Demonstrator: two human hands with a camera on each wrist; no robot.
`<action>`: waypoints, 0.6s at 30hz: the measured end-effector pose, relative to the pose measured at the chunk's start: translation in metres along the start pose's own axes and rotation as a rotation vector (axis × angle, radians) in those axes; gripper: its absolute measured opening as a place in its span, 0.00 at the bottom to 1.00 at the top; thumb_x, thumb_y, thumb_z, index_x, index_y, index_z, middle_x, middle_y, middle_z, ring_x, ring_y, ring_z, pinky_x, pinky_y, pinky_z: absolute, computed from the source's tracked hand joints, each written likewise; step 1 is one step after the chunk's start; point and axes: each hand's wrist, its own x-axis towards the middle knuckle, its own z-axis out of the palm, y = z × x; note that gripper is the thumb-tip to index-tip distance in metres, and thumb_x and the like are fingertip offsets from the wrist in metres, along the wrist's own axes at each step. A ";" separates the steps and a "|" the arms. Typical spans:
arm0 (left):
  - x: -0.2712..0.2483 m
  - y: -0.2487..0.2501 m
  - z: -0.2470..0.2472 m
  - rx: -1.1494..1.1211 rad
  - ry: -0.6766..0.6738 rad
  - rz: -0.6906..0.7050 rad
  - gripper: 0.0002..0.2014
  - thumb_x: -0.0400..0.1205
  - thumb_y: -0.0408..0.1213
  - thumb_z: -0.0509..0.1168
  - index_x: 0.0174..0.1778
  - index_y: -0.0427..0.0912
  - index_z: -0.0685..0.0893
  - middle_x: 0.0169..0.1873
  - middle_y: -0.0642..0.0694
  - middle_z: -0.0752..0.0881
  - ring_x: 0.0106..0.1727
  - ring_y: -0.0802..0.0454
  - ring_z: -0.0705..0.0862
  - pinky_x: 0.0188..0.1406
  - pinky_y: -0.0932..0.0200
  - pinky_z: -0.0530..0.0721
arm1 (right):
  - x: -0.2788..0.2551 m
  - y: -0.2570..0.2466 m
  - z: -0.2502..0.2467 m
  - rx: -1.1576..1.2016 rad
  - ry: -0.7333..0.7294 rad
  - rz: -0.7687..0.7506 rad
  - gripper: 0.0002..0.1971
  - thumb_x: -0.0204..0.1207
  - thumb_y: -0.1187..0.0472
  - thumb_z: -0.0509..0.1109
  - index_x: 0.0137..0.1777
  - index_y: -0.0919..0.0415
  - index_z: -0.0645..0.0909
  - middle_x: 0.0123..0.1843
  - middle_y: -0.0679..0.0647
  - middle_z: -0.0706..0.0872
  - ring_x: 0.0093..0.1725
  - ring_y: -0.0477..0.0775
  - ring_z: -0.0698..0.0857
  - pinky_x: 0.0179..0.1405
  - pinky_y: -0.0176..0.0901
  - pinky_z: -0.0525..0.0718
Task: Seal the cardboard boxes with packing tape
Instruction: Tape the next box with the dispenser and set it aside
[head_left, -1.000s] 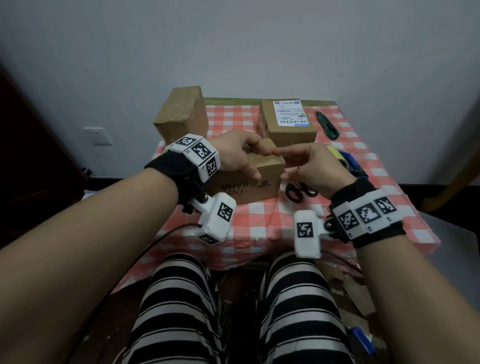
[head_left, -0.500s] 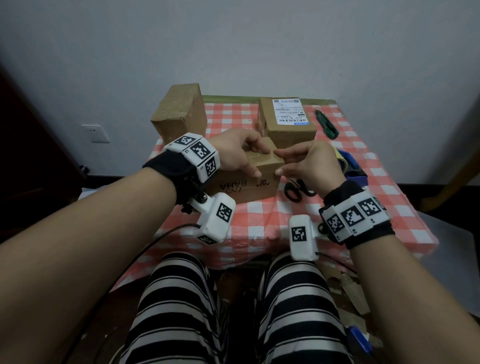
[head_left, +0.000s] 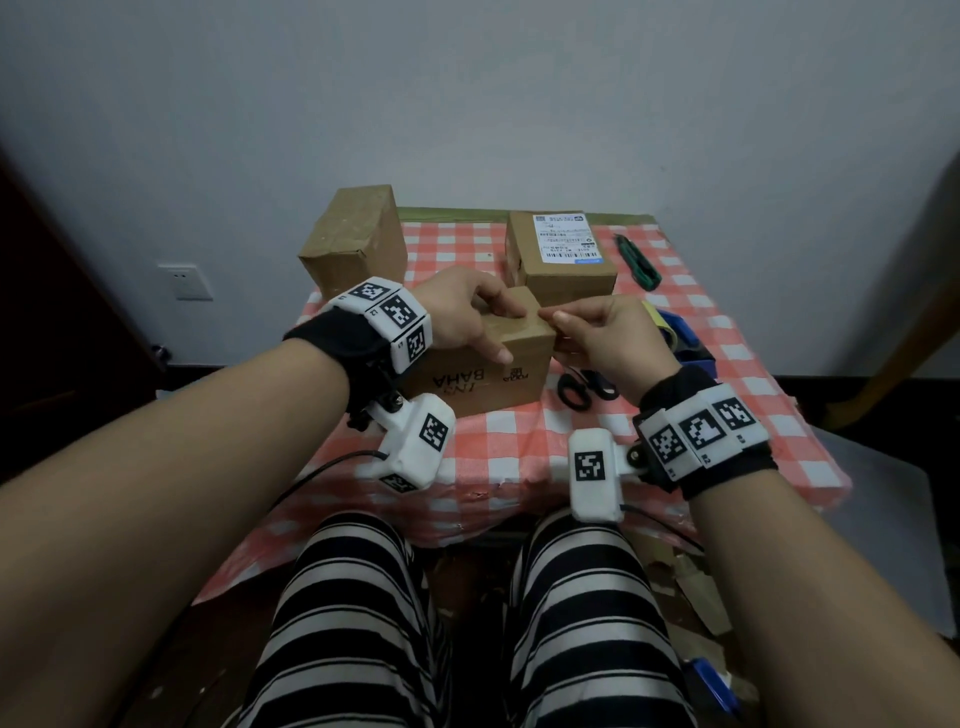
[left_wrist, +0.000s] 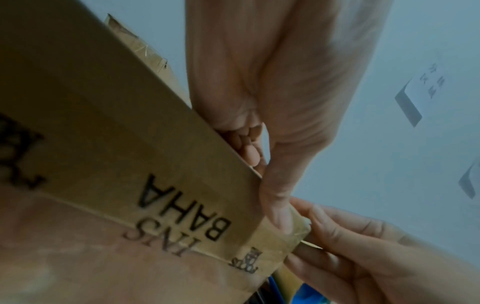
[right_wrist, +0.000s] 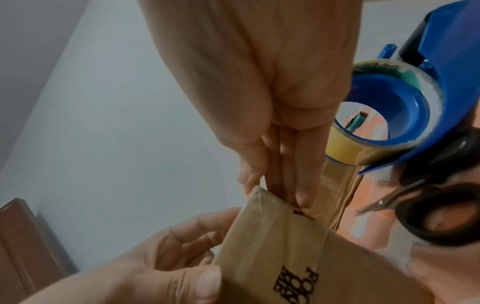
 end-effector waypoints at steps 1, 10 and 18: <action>-0.002 0.000 -0.004 -0.013 -0.007 -0.014 0.25 0.69 0.32 0.80 0.61 0.49 0.86 0.42 0.60 0.80 0.42 0.65 0.76 0.44 0.69 0.76 | 0.000 -0.001 -0.001 0.023 -0.019 0.026 0.11 0.85 0.67 0.63 0.60 0.63 0.86 0.50 0.61 0.89 0.48 0.57 0.88 0.49 0.44 0.88; -0.022 -0.033 -0.039 0.125 0.000 -0.200 0.41 0.66 0.43 0.82 0.75 0.62 0.74 0.79 0.52 0.67 0.79 0.46 0.66 0.76 0.51 0.63 | -0.008 0.000 0.001 -0.051 -0.084 -0.041 0.31 0.67 0.78 0.79 0.70 0.60 0.81 0.62 0.55 0.88 0.61 0.49 0.87 0.62 0.43 0.85; -0.020 -0.043 -0.041 0.093 -0.073 -0.191 0.40 0.70 0.46 0.79 0.79 0.57 0.70 0.75 0.51 0.73 0.74 0.50 0.72 0.68 0.61 0.65 | -0.004 0.003 0.009 -0.035 0.002 -0.032 0.25 0.71 0.82 0.72 0.67 0.66 0.83 0.58 0.59 0.89 0.46 0.40 0.86 0.38 0.27 0.86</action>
